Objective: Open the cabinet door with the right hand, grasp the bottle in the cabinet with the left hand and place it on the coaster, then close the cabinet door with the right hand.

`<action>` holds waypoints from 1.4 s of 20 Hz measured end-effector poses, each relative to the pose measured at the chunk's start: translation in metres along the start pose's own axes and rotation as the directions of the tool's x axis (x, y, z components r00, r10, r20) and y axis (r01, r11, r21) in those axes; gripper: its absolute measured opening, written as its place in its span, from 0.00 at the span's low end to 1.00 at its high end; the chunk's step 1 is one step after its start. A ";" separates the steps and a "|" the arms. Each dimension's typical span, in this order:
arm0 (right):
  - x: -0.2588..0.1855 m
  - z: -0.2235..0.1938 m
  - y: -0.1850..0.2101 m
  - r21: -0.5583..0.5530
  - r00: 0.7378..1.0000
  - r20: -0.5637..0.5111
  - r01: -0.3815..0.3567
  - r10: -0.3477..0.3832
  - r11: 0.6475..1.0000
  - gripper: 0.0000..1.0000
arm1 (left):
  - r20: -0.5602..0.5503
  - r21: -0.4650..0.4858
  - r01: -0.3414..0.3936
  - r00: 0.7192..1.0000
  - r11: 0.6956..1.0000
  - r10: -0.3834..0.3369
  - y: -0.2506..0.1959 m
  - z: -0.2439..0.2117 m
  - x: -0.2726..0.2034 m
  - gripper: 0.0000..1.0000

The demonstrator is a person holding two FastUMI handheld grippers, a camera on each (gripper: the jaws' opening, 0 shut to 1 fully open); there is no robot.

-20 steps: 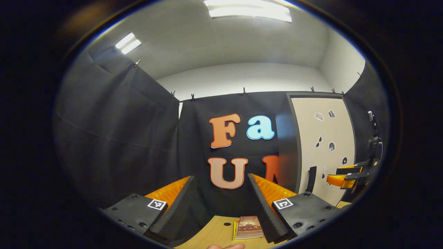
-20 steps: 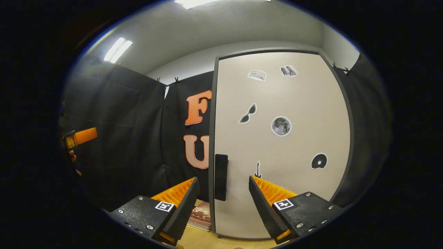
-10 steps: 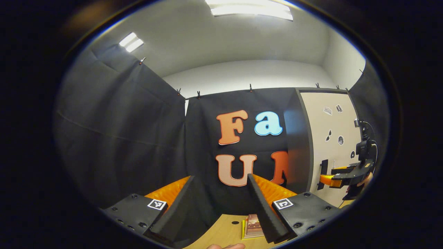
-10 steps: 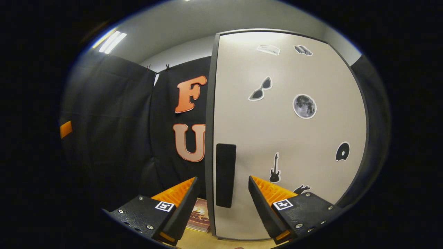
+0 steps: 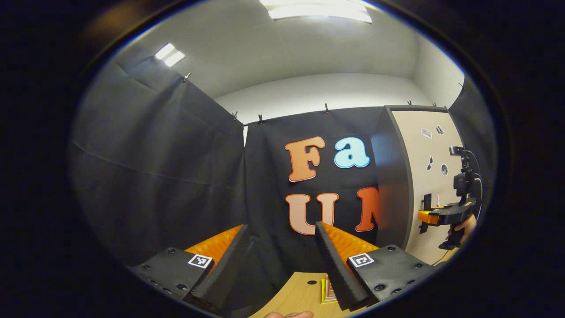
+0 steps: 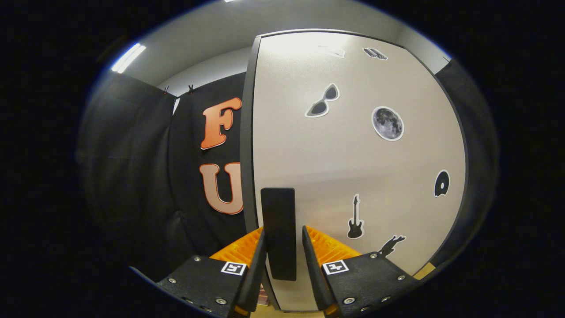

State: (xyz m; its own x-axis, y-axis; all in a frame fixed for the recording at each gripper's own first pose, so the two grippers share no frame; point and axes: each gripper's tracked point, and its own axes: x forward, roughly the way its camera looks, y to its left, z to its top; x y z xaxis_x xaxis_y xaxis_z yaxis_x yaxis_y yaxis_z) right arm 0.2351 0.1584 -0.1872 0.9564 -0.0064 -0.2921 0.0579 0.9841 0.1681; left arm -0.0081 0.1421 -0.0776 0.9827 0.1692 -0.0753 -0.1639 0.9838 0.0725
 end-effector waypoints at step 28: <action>-0.197 0.011 -0.037 0.000 0.944 0.109 -0.313 0.312 0.950 0.22 | -0.090 -0.133 0.244 0.962 0.961 -0.257 -0.148 -0.045 0.000 0.96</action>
State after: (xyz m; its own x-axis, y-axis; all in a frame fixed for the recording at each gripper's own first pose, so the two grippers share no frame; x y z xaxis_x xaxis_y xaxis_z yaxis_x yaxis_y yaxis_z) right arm 0.0475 0.1209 -0.1260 0.9520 0.2813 -0.1210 -0.2448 0.9366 0.2508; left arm 0.0121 -0.0013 -0.1328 0.9798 -0.0850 -0.1810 0.0712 0.9942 -0.0811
